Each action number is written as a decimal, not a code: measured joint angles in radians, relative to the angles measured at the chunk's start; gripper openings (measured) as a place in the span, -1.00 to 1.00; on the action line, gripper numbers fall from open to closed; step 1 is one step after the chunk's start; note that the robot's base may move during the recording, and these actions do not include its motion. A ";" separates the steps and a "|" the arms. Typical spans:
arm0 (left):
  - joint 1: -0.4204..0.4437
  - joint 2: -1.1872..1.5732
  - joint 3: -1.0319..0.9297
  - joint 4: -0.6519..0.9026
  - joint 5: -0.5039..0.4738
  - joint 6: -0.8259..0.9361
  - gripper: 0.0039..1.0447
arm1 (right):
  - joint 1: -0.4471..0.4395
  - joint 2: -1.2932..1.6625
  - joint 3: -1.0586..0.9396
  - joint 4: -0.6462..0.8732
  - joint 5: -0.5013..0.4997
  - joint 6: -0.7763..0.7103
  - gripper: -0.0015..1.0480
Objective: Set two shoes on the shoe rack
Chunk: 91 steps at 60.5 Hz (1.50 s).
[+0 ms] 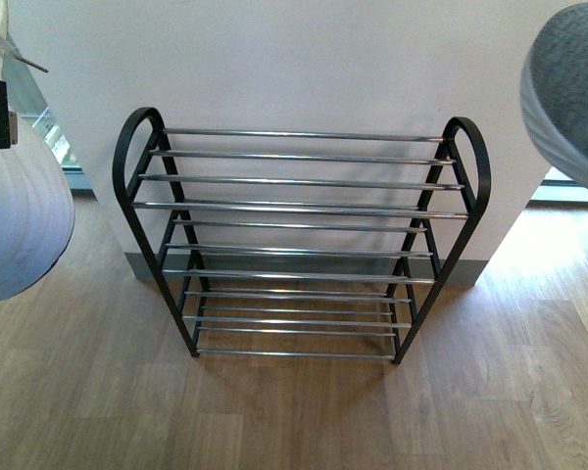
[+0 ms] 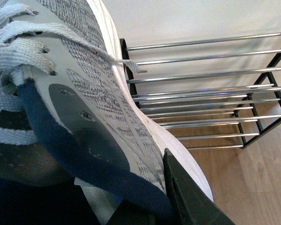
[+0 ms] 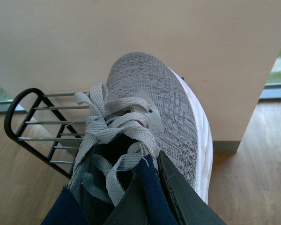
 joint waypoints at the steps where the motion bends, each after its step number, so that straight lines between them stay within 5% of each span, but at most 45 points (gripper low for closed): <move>1: 0.000 0.000 0.000 0.000 0.000 0.000 -0.97 | 0.011 0.016 0.014 -0.005 0.004 0.005 -0.97; 16: 0.000 0.000 0.000 0.000 0.000 0.000 -0.97 | 0.199 0.385 0.355 -0.079 0.172 0.187 -0.97; 32: 0.000 0.000 0.000 0.000 0.000 0.000 -0.97 | 0.272 0.778 0.660 -0.153 0.280 0.311 -0.97; 55: 0.000 0.000 0.000 0.000 0.001 0.000 -0.97 | 0.209 1.181 1.083 -0.283 0.314 0.356 -0.97; 84: 0.000 0.000 0.000 0.000 0.001 0.000 -0.97 | 0.123 1.368 1.259 -0.230 0.263 0.273 -0.97; 91: 0.000 0.000 0.000 0.000 0.001 0.000 -0.97 | 0.119 1.372 1.254 -0.205 0.245 0.254 -0.50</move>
